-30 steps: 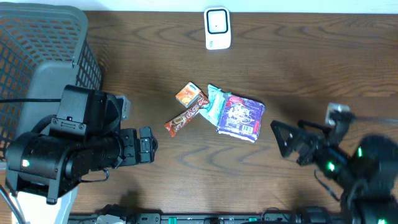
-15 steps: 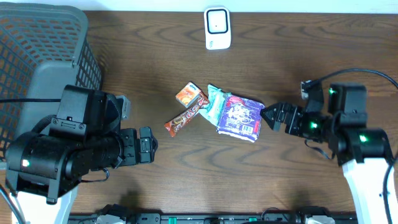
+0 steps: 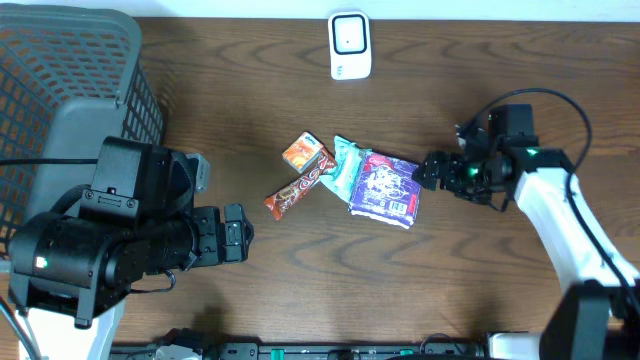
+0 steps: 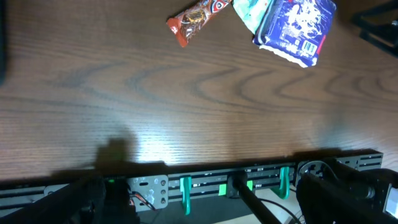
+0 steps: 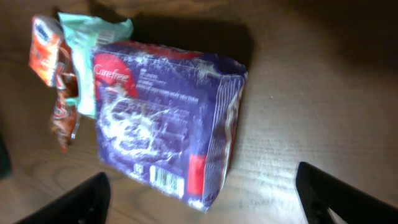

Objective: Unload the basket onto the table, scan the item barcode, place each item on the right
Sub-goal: 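Reach the right gripper to the purple package and grasp it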

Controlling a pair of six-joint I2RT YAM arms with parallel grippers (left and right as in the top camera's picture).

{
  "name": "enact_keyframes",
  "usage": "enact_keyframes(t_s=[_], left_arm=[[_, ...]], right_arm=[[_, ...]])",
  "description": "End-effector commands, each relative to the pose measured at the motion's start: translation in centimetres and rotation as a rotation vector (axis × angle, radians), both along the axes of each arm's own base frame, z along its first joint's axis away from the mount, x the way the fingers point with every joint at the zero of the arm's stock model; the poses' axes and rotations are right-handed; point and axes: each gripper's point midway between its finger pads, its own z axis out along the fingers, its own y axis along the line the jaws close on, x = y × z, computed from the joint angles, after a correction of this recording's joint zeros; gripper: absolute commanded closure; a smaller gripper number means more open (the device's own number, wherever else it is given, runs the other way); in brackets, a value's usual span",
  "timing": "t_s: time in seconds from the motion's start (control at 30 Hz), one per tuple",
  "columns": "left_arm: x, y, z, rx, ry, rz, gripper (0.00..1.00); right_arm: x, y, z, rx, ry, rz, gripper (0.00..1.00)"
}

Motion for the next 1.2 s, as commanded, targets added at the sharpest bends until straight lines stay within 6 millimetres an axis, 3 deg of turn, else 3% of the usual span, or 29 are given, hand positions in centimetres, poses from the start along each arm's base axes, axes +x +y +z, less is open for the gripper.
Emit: enact_keyframes(t_s=[0.0, 0.2, 0.43, 0.53, 0.7, 0.77, 0.83, 0.87, 1.03, 1.17], left_arm=[[-0.3, 0.3, 0.0, 0.01, 0.01, 0.004, 0.02], [-0.3, 0.3, 0.0, 0.01, 0.009, 0.004, 0.02], [-0.3, 0.3, 0.0, 0.01, 0.009, 0.004, 0.02], [-0.3, 0.3, 0.0, 0.01, 0.01, 0.004, 0.02], [-0.3, 0.3, 0.0, 0.01, 0.009, 0.004, 0.02], [-0.3, 0.3, 0.0, 0.01, 0.01, 0.004, 0.02], [-0.3, 0.3, 0.0, 0.01, 0.01, 0.004, 0.02], [-0.3, 0.3, 0.0, 0.01, 0.009, 0.004, 0.02], [-0.3, 0.3, 0.0, 0.01, 0.009, 0.004, 0.02], [-0.3, 0.3, 0.0, 0.01, 0.009, 0.004, 0.02]], right_arm=[[1.2, 1.6, -0.8, 0.072, -0.01, 0.062, 0.23], [1.8, 3.4, -2.0, 0.177, -0.02, 0.151, 0.22], [1.5, 3.4, -4.4, 0.179, 0.036, 0.162, 0.22], [1.4, 3.4, -5.8, 0.182, 0.075, 0.158, 0.38], [1.3, 3.5, -7.5, 0.183, 0.108, 0.155, 0.51], [1.3, 3.5, -7.7, 0.184, 0.115, 0.155, 0.73], [1.3, 3.5, -7.5, 0.187, 0.112, 0.152, 0.93], [1.4, 3.5, -7.3, 0.191, 0.119, 0.132, 0.99], [2.2, 2.4, -5.0, 0.13, 0.093, 0.073, 0.99], [3.0, -1.1, -1.9, -0.1, 0.068, -0.027, 0.99]])
